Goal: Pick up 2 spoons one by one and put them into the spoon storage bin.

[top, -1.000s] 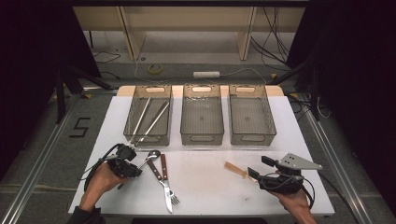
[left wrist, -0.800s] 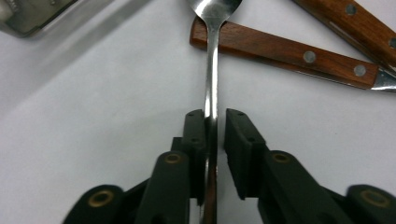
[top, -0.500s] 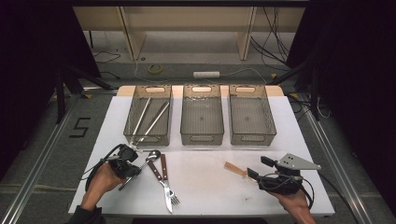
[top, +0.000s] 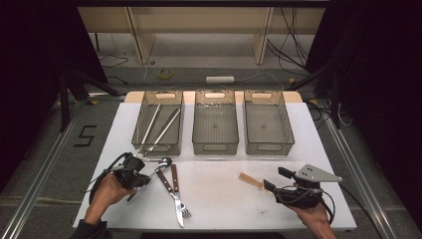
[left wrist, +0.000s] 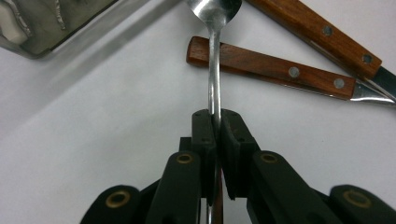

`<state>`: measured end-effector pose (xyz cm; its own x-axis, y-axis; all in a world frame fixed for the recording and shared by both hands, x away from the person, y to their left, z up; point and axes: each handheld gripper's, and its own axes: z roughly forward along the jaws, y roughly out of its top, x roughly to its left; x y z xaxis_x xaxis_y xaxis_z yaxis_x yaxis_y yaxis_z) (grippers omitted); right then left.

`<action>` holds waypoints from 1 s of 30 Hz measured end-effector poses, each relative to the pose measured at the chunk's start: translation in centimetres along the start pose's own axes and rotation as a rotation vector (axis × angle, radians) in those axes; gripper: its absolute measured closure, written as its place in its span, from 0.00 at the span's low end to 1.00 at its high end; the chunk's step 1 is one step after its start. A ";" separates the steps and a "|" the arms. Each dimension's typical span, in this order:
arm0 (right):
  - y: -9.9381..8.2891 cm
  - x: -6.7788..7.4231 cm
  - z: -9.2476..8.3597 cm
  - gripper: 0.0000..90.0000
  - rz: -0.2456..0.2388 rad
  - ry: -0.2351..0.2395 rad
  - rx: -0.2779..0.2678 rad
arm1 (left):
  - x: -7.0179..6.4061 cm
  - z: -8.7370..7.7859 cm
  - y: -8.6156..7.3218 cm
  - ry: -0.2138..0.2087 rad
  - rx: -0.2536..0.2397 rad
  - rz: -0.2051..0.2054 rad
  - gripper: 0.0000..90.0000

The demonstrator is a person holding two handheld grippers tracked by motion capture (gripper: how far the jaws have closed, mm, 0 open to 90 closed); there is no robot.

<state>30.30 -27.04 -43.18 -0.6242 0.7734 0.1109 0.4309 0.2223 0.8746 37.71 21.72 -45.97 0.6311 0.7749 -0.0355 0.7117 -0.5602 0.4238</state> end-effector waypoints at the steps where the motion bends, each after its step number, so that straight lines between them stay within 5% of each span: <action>1: 0.0 0.0 0.0 0.32 0.001 0.000 0.001 | 0.0 -0.1 0.0 0.000 -0.008 -0.001 0.94; 7: 0.0 -0.1 0.0 0.32 0.002 -0.001 0.000 | -0.5 -1.1 0.5 -0.022 -0.047 0.009 0.94; 15: 0.0 -0.1 0.0 0.32 0.005 0.002 0.000 | -2.6 -2.8 1.8 -0.112 -0.140 0.047 0.94; 20: -0.1 -0.1 0.0 0.32 0.007 0.002 0.002 | -3.0 -3.1 2.7 -0.183 -0.198 0.026 0.94; 30: -0.1 -0.2 0.0 0.32 0.011 -0.001 0.004 | -3.7 -3.7 4.5 -0.191 -0.238 0.048 0.94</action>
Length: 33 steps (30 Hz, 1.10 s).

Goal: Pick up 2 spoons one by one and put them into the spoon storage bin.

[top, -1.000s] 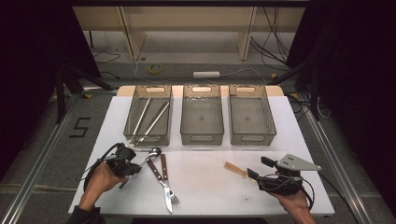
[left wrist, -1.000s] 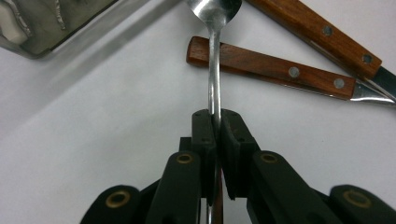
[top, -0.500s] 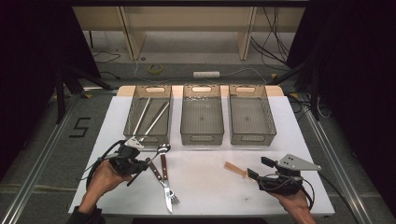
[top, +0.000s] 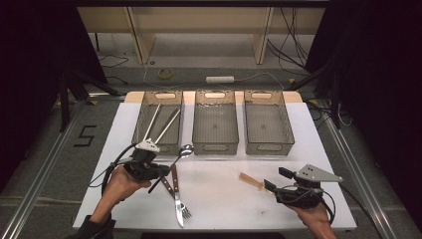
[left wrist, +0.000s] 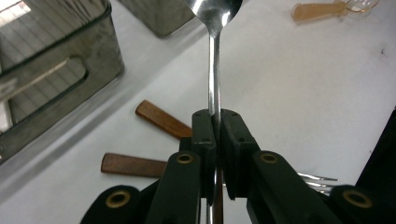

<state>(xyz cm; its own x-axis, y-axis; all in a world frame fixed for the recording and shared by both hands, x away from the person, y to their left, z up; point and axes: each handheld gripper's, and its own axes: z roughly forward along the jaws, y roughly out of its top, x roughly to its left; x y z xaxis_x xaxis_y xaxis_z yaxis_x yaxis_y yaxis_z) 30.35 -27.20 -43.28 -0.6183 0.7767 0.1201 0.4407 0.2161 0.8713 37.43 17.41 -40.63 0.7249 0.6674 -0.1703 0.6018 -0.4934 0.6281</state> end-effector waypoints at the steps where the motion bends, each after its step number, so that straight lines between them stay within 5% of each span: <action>1: 0.0 0.0 0.0 0.32 0.000 -0.001 0.000 | -0.1 0.0 0.3 0.001 -0.005 0.009 0.94; 10: -0.1 -0.1 0.0 0.32 0.004 -0.005 0.000 | -1.1 0.0 2.4 -0.004 -0.055 0.032 0.94; 33: -0.1 -0.3 0.0 0.32 0.011 -0.008 0.004 | -0.2 1.6 5.4 0.030 -0.123 0.014 0.94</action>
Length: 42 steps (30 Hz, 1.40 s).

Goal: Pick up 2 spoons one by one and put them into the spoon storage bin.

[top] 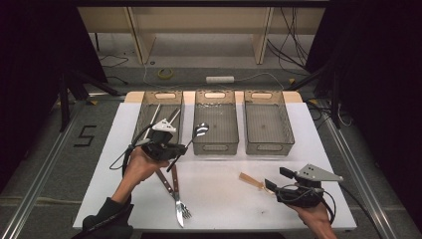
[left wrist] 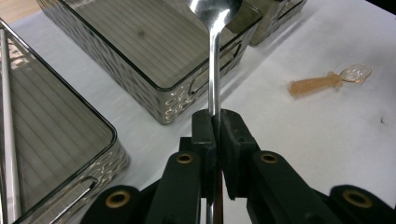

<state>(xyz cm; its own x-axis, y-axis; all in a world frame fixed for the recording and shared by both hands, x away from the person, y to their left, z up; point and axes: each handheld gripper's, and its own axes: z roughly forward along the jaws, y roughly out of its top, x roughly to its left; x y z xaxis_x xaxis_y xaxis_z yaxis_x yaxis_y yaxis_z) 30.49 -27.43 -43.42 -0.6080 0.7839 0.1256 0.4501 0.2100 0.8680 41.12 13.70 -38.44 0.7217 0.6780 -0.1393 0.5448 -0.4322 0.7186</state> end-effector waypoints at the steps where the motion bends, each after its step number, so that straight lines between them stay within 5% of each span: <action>1: 0.0 0.0 0.0 0.32 0.000 0.000 0.000 | 0.2 0.1 0.0 0.001 -0.001 -0.001 0.94; 42: 0.0 0.0 0.1 0.32 -0.002 0.006 0.001 | 2.0 4.8 6.0 0.020 -0.050 -0.028 0.94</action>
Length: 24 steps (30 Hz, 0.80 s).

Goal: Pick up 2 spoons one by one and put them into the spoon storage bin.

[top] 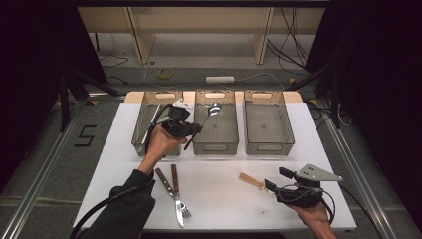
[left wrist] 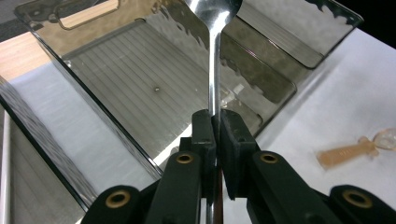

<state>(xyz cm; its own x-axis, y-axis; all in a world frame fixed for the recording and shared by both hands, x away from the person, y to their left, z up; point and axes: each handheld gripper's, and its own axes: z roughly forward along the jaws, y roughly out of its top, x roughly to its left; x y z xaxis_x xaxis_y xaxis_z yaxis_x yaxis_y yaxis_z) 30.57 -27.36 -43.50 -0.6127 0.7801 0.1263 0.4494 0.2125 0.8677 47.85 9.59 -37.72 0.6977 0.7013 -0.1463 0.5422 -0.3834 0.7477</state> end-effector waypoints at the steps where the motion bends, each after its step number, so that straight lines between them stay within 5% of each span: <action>1: 0.0 0.0 0.0 0.32 0.001 0.000 0.000 | 0.0 0.2 0.1 0.002 -0.003 -0.002 0.94; 24: 0.0 -0.1 0.0 0.32 0.002 0.003 -0.004 | 0.5 2.2 2.9 0.021 -0.040 -0.044 0.94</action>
<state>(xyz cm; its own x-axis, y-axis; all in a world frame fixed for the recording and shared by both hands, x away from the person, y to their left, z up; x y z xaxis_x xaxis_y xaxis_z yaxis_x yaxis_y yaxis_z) 30.58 -27.42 -43.49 -0.6138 0.7788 0.1292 0.4480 0.2088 0.8693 50.76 7.50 -37.02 0.6637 0.7294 -0.1660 0.5523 -0.3281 0.7664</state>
